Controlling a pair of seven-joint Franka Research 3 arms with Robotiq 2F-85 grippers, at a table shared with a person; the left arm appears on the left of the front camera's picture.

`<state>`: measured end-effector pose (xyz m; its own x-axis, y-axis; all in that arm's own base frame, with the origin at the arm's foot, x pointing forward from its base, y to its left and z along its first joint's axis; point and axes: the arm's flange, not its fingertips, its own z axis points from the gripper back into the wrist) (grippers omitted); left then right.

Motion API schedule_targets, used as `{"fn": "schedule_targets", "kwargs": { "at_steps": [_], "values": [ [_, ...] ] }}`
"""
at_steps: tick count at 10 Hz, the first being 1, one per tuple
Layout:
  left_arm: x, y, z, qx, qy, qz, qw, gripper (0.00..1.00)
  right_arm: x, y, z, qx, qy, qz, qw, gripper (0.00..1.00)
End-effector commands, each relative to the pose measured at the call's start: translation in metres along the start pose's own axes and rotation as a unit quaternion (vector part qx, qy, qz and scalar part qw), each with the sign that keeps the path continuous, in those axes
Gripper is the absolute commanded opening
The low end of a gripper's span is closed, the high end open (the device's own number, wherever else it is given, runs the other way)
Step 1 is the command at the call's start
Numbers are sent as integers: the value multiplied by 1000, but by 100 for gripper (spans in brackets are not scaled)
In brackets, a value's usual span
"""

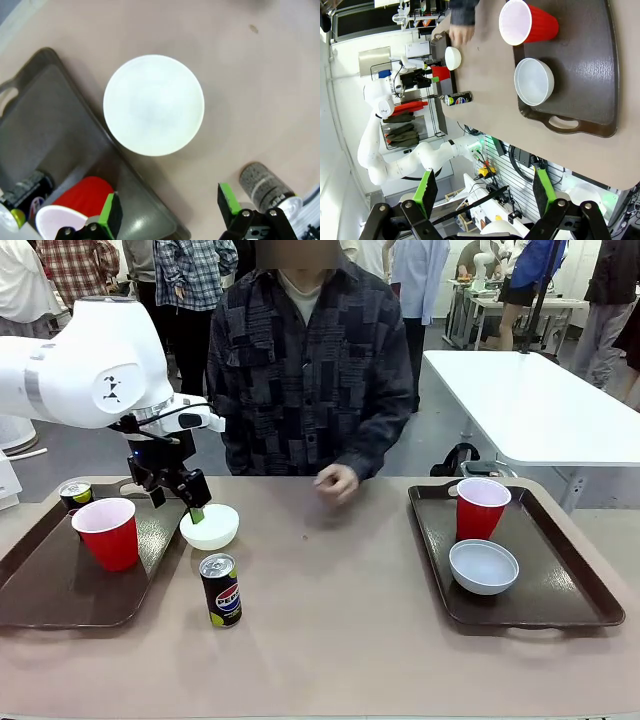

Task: Prepare tableware on both trays.
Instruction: Pick up a Picnic Bowl from the table and place it on a Handle tray.

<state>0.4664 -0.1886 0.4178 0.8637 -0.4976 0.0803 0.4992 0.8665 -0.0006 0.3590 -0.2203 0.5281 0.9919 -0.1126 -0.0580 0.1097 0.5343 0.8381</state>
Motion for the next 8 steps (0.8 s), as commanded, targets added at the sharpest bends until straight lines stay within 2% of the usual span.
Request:
{"fn": "schedule_targets", "kwargs": {
  "at_steps": [1,8],
  "values": [
    [14,3,-10,17,-4,20,1000,100,0,0,0,3,0,1,1000,100],
    [28,33,-49,26,-18,56,998,100,0,0,0,3,0,1,1000,100]
  ]
}}
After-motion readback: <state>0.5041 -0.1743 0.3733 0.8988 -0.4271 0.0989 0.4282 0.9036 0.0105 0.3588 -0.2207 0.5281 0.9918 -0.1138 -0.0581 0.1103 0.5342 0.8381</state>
